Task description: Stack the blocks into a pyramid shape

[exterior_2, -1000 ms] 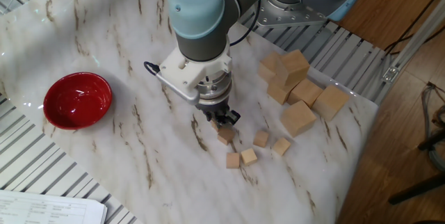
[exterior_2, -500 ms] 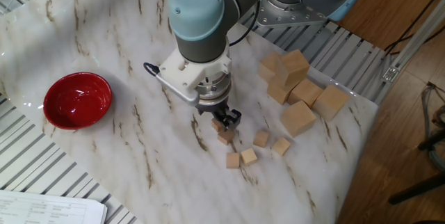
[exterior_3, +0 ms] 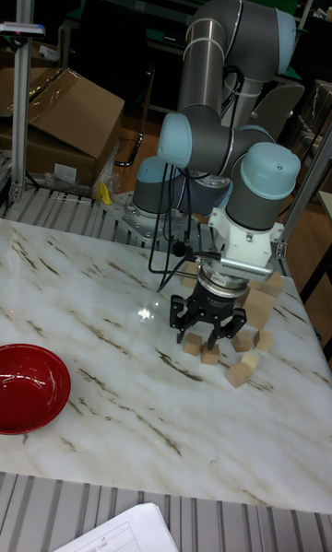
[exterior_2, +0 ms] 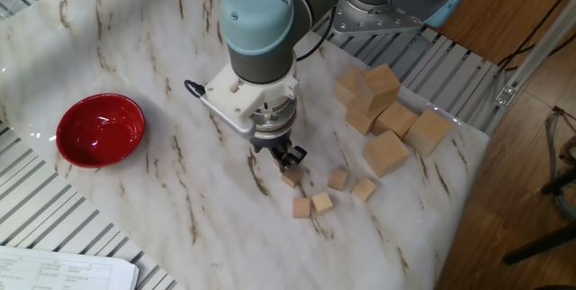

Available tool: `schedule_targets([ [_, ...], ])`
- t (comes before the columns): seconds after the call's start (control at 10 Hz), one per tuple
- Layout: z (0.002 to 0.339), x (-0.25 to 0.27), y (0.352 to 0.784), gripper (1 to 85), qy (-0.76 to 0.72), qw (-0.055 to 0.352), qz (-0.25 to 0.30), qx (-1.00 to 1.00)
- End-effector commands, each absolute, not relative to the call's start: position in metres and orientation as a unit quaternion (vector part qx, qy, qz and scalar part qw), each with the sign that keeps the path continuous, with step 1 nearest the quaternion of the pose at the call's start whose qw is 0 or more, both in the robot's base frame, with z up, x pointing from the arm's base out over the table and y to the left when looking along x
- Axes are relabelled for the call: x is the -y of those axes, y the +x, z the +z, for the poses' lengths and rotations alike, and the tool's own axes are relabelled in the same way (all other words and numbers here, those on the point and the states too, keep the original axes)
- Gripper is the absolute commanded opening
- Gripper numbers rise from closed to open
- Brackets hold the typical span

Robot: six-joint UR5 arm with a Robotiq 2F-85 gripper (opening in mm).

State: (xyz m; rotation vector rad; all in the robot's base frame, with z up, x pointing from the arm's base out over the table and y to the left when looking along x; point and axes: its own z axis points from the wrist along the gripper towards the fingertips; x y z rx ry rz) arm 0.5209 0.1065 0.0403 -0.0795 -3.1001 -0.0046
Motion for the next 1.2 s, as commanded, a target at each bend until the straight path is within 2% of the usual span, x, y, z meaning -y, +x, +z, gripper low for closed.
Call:
schedule_targets([
  [0.0,0.0411,-0.1131,0.5246,43.7,-0.055,0.017,-0.013,0.998],
  [1.1,0.0344,-0.1154,0.5160,37.7,-0.063,0.025,-0.016,0.998],
])
